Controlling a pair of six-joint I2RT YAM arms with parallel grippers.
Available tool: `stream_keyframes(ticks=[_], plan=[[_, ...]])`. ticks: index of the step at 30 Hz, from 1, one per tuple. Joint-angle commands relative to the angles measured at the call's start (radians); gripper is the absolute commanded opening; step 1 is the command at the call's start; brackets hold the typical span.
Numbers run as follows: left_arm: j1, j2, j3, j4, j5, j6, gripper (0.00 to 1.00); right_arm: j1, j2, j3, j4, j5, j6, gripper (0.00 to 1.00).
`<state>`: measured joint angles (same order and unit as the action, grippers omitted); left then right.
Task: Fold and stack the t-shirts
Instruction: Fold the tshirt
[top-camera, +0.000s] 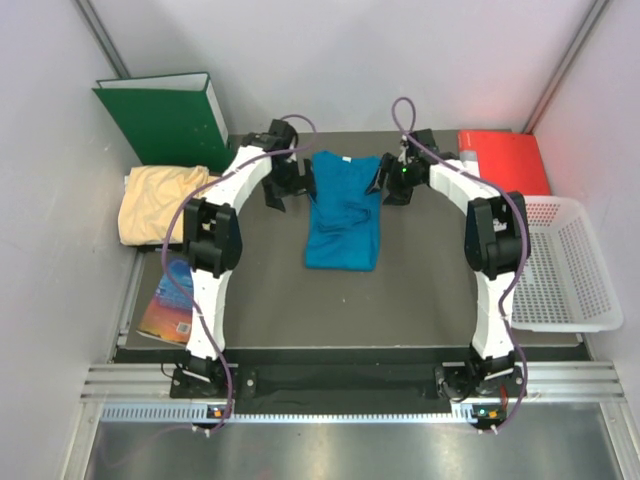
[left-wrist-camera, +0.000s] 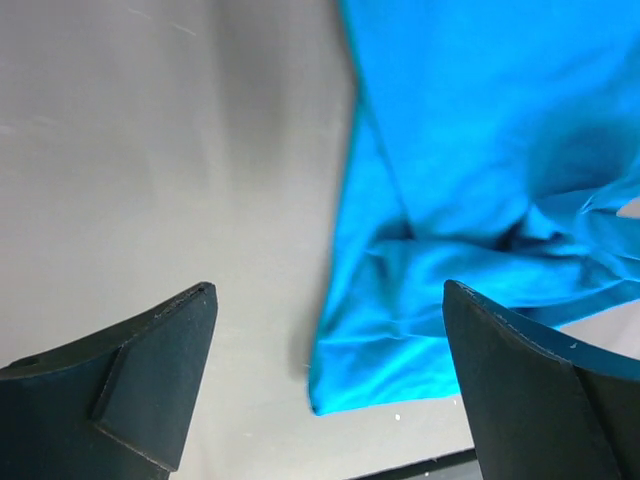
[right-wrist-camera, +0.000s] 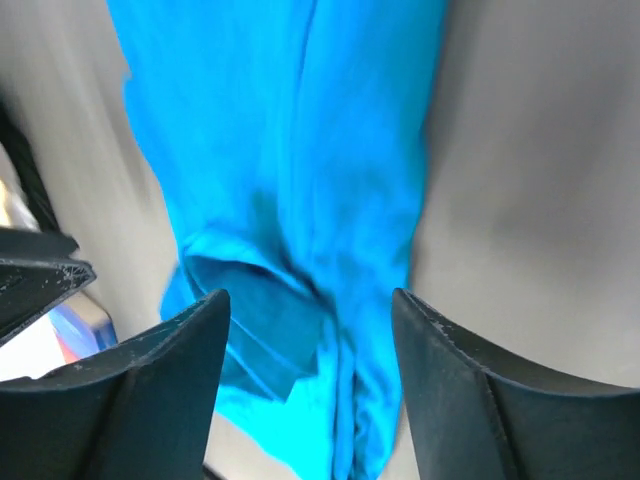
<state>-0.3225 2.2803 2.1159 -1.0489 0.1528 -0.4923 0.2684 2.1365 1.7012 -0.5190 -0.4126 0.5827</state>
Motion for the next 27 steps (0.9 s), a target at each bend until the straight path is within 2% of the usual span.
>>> stream_keyframes(ticks=[1, 4, 6, 7, 8, 9, 10, 13, 17, 22, 27], plan=[[0.065, -0.091, -0.065, 0.089, 0.063, 0.047, 0.99, -0.017, -0.039, 0.051, 0.139, -0.009, 0.045, 0.67], [0.072, -0.070, -0.068, 0.087, 0.122, 0.083, 0.99, -0.017, -0.062, 0.064, 0.119, -0.014, 0.019, 0.66], [0.072, -0.058, -0.073, 0.092, 0.155, 0.092, 0.99, -0.017, -0.067, 0.064, 0.071, -0.044, 0.008, 0.58], [0.072, -0.054, -0.074, 0.098, 0.180, 0.095, 0.99, -0.017, -0.066, 0.063, 0.054, -0.061, 0.000, 0.49], [0.072, -0.048, -0.076, 0.102, 0.185, 0.097, 0.99, -0.015, -0.067, 0.060, 0.036, -0.080, -0.015, 0.19], [0.072, -0.045, -0.071, 0.102, 0.186, 0.098, 0.99, -0.009, -0.067, 0.060, -0.001, -0.112, -0.027, 0.03], [0.072, -0.039, -0.067, 0.099, 0.186, 0.101, 0.99, 0.000, -0.069, 0.061, -0.024, -0.129, -0.047, 0.00], [0.074, -0.022, -0.048, 0.092, 0.179, 0.113, 0.99, 0.041, -0.073, 0.092, -0.140, -0.175, -0.167, 0.00], [0.080, 0.007, -0.034, 0.090, 0.182, 0.109, 0.99, 0.094, -0.084, 0.136, -0.283, -0.161, -0.332, 0.00], [0.089, 0.018, -0.030, 0.090, 0.183, 0.110, 0.99, 0.130, -0.101, 0.110, -0.322, -0.161, -0.357, 0.00], [0.105, 0.027, -0.034, 0.089, 0.188, 0.106, 0.99, 0.172, -0.029, 0.169, -0.432, -0.132, -0.411, 0.00]])
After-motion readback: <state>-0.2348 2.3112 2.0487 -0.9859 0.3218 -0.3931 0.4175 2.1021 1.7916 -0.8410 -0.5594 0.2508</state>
